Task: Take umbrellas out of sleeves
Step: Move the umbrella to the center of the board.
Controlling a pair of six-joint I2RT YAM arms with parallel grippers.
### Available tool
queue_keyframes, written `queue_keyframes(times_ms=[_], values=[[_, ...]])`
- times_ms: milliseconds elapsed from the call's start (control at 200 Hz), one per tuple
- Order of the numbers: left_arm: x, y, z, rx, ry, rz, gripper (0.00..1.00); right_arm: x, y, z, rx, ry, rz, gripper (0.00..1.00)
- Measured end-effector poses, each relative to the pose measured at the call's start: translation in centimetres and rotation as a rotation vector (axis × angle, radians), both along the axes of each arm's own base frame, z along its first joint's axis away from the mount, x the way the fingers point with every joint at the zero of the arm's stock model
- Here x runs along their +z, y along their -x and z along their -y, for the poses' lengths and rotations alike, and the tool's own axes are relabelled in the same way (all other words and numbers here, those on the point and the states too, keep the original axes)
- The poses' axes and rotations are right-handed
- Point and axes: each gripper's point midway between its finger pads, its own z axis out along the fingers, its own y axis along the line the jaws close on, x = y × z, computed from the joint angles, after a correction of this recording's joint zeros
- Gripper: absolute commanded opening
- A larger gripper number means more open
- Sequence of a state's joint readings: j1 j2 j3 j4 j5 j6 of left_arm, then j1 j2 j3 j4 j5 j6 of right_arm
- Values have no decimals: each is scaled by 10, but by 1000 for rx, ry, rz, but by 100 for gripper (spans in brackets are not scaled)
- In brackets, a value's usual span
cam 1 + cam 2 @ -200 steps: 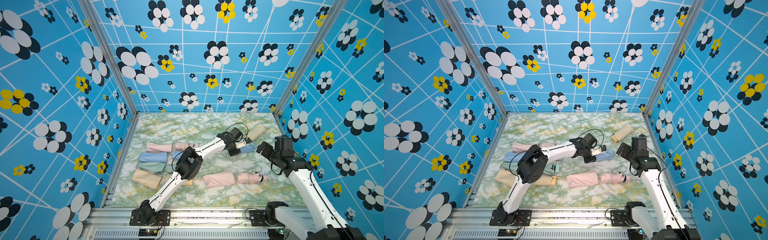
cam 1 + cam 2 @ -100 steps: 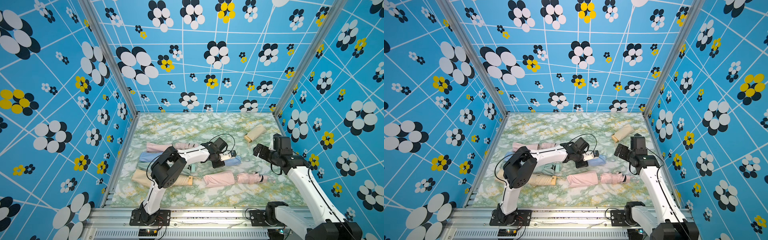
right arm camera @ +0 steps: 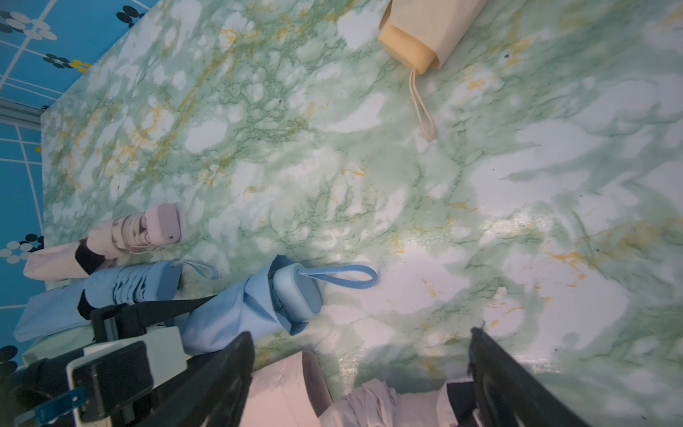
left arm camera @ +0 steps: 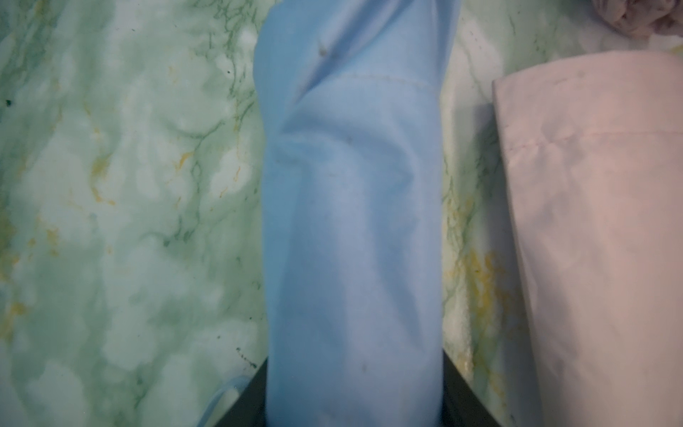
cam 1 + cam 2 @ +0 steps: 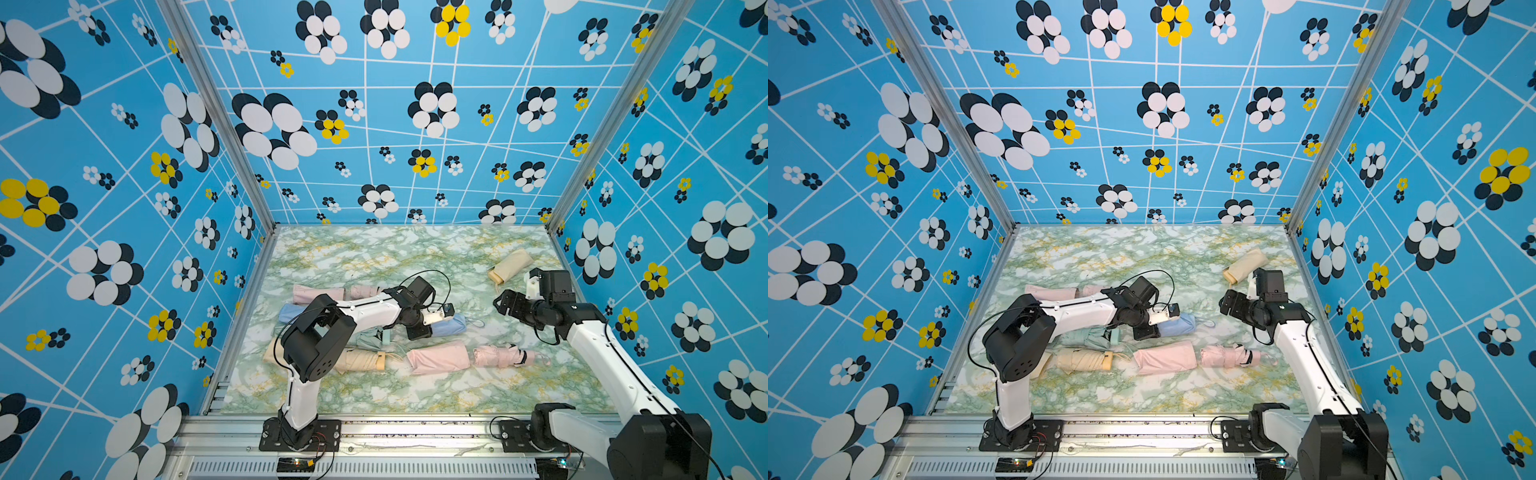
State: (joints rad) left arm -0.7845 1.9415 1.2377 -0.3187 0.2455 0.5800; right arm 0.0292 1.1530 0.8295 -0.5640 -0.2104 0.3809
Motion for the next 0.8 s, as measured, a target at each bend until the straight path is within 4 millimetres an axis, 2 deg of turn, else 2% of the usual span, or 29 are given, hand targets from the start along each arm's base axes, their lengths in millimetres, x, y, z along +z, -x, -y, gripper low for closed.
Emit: queue_keyframes(times_ms=[50, 160, 210, 305, 500, 630, 800], values=[[0, 0, 0, -3, 1, 2, 54, -5, 0, -1, 4, -4, -18, 88], [0, 0, 1, -12, 2, 8, 67, -12, -1, -2, 7, -7, -39, 86], [1, -1, 1, -10, 4, 9, 81, -15, -3, -3, 10, -7, -41, 85], [7, -3, 2, -6, 22, 16, 100, -24, -5, -8, 24, -5, -66, 82], [29, -6, 11, -14, 81, 40, 99, -47, -1, -21, 75, 35, -142, 75], [36, -7, 18, -14, 114, 34, 99, -56, 2, -32, 117, 61, -167, 67], [43, -9, 26, -21, 135, 40, 99, -68, 4, -34, 128, 83, -204, 63]])
